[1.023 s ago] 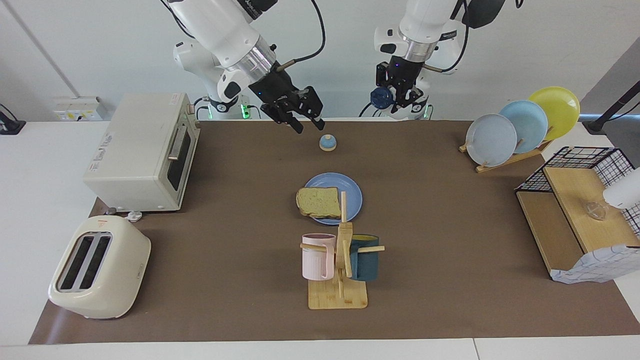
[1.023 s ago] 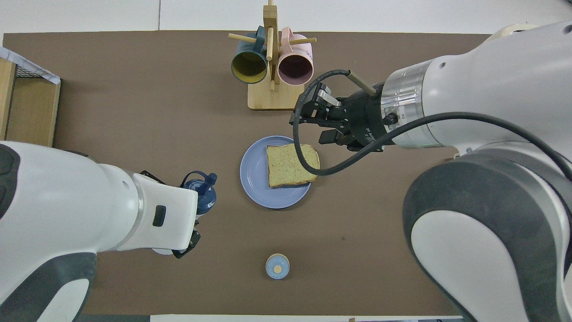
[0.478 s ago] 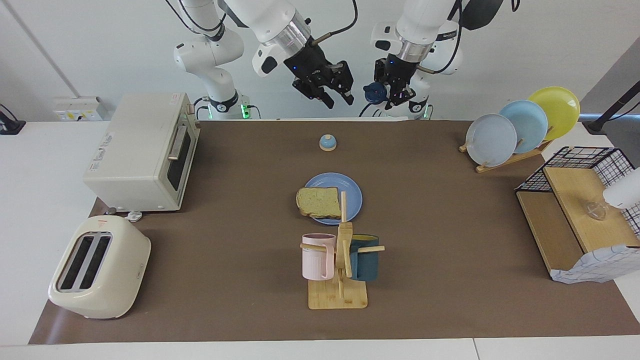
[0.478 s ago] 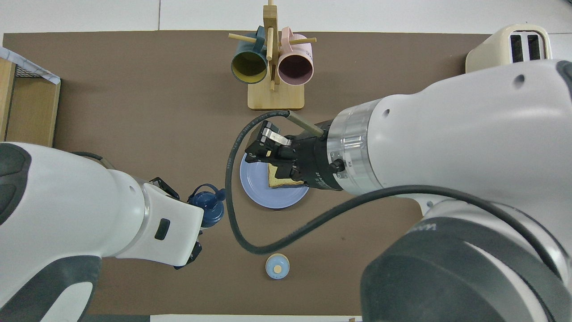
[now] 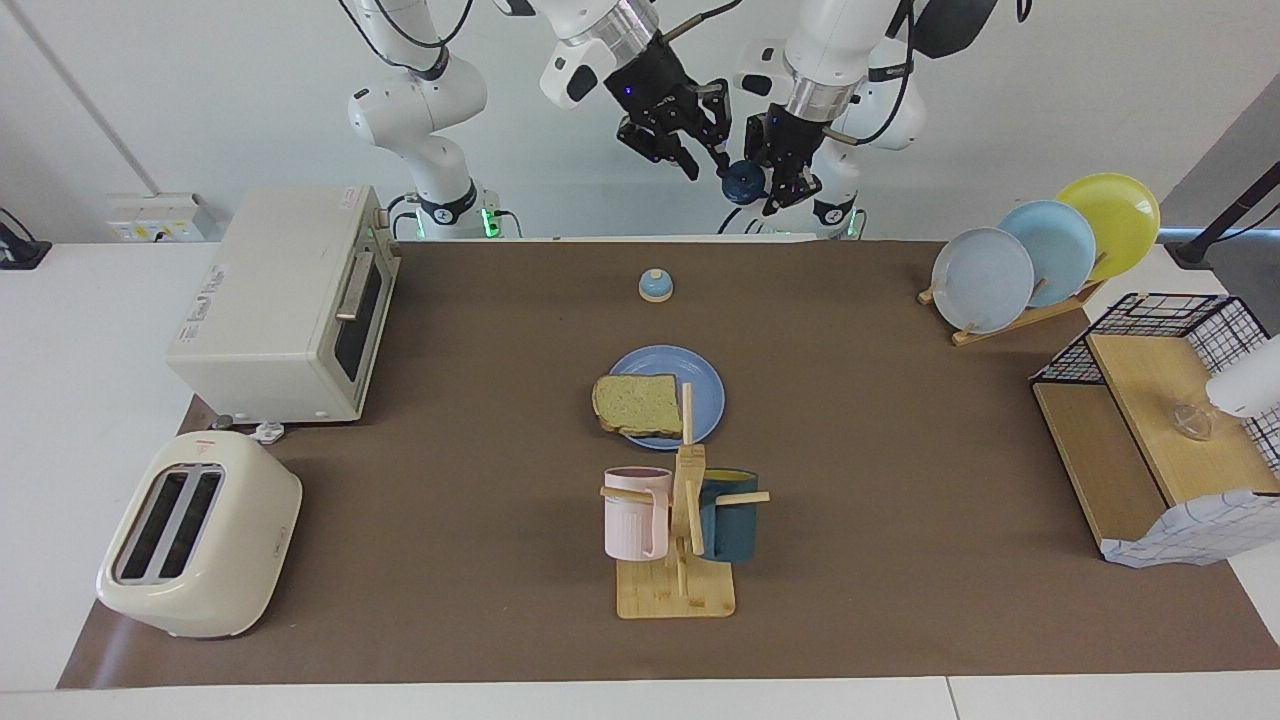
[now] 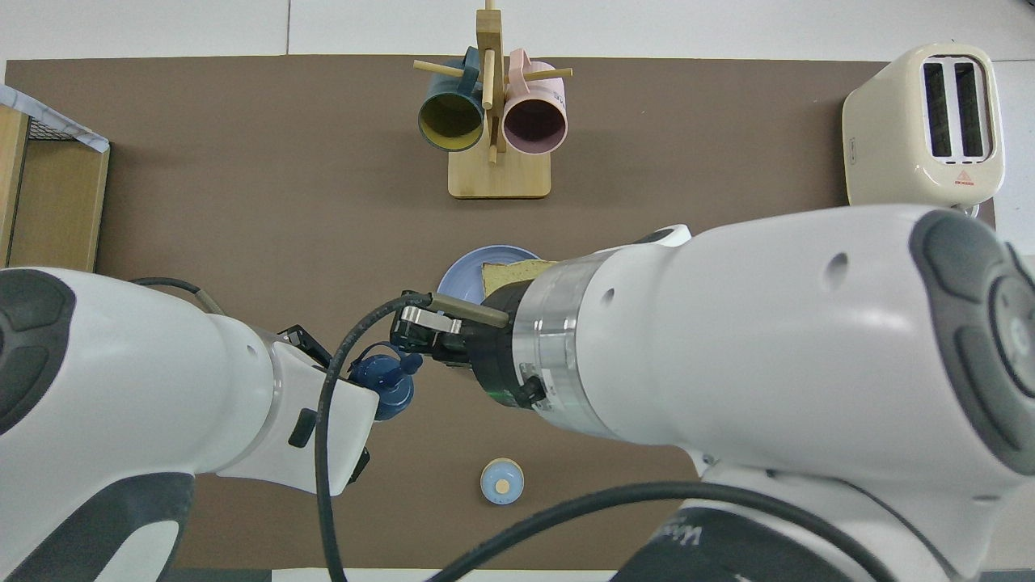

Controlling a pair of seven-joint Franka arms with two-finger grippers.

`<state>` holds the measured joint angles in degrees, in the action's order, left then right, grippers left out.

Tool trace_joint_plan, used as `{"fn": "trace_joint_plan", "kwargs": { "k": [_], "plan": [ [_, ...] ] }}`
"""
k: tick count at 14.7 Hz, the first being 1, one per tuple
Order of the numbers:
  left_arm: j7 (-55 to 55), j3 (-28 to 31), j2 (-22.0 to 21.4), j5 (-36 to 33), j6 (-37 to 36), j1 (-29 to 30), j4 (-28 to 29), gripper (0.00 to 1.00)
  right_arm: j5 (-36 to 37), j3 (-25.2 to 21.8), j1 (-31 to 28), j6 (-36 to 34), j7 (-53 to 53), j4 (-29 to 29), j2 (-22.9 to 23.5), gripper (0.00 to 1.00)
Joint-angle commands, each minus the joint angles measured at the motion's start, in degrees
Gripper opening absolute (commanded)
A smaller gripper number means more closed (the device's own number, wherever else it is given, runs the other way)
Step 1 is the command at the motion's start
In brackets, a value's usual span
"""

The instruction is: Put bread on plate and add seasoning

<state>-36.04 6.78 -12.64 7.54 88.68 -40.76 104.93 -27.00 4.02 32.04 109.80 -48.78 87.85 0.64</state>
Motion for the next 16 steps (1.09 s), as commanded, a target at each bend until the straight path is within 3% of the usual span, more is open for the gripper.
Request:
{"fn": "trace_joint_plan", "kwargs": {
  "k": [1, 13, 16],
  "plan": [
    [-1.66, 0.6, -1.51, 0.72, -0.88, -0.55, 1.15, 0.31, 1.86, 0.28, 0.48, 1.56, -0.7, 0.57, -0.46, 0.42],
    [-2.72, 0.78, -1.77, 1.6, -1.06, -0.46, 1.24, 0.3, 1.95, 0.55, 1.36, 4.46, -1.4, 4.26, -2.22, 0.32],
    [-2.72, 0.78, -1.77, 1.6, -1.06, -0.46, 1.24, 0.3, 1.95, 0.46, 1.27, 4.37, -1.4, 4.26, -2.22, 0.19]
  ]
}}
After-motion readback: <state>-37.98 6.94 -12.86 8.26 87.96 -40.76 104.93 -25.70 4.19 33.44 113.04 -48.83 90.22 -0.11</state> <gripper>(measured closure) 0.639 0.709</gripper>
